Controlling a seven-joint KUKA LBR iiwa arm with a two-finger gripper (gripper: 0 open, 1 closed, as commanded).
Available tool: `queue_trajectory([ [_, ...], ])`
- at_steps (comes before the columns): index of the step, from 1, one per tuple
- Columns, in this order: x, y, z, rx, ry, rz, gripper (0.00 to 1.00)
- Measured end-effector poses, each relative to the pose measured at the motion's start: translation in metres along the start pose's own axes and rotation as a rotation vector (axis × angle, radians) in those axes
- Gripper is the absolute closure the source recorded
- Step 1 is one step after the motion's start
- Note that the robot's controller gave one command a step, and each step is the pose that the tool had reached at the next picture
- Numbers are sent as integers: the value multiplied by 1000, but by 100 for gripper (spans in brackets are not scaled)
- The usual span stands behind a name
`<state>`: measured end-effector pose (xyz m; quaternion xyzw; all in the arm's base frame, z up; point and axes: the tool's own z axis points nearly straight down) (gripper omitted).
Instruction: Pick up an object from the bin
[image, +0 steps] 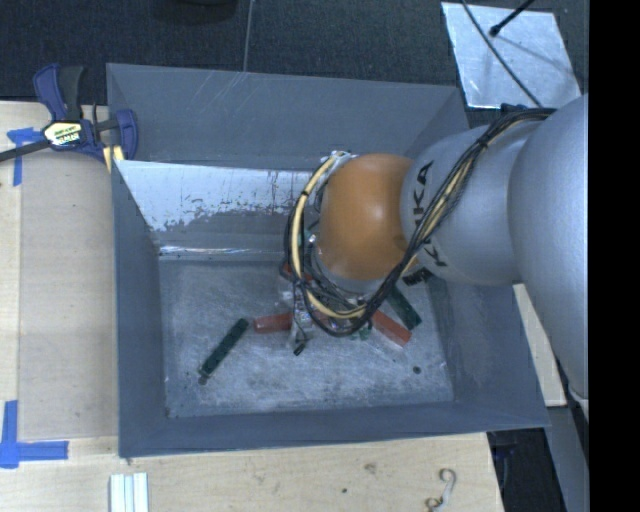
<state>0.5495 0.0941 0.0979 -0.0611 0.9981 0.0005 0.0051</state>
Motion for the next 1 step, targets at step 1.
queue_trajectory([
  [1,-1,0,-3,0,-1,0,100],
])
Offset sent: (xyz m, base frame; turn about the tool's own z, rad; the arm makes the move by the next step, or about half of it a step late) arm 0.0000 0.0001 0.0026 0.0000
